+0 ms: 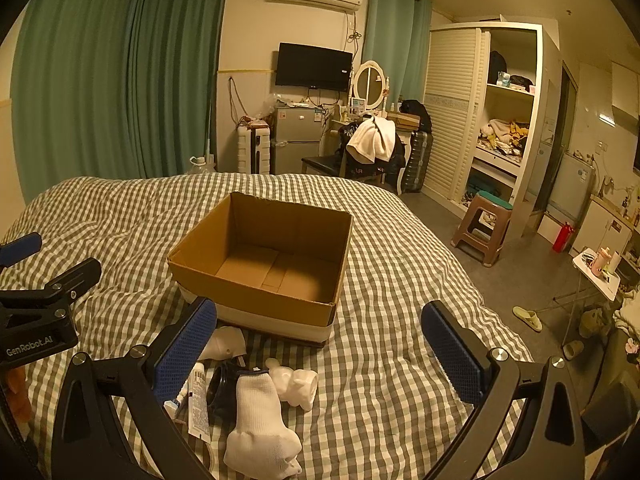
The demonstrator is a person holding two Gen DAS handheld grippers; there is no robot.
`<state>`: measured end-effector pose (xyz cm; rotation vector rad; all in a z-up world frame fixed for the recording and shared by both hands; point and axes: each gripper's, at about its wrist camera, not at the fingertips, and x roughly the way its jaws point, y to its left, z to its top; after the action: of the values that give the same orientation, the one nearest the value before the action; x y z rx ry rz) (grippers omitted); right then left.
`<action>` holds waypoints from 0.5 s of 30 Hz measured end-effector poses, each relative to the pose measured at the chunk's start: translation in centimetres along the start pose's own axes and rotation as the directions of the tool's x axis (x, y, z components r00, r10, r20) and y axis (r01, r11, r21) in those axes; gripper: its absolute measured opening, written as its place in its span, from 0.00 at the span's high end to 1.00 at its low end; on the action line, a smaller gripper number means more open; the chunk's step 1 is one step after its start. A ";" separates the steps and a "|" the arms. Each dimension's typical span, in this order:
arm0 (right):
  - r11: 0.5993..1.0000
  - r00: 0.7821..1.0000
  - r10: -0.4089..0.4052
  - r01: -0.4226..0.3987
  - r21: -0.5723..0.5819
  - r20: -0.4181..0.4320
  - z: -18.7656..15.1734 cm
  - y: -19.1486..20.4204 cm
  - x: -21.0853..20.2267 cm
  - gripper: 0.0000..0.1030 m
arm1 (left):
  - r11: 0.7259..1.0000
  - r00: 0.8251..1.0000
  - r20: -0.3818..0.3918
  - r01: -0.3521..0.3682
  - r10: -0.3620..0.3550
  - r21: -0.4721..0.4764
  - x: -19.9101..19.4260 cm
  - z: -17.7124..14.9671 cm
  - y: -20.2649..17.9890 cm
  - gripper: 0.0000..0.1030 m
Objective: Organize objects
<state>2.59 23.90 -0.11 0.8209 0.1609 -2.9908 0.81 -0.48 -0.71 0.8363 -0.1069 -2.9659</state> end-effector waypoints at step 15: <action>1.000 1.000 0.011 -0.011 -0.003 -0.004 0.0 0.1 0.1 0.00 | 1.000 1.000 -0.018 0.017 -0.017 -0.007 0.3 -0.2 0.0 0.00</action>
<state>2.55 23.82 -0.15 0.8254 0.1603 -2.9781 0.67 -0.54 -1.02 0.8678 -0.0891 -2.9715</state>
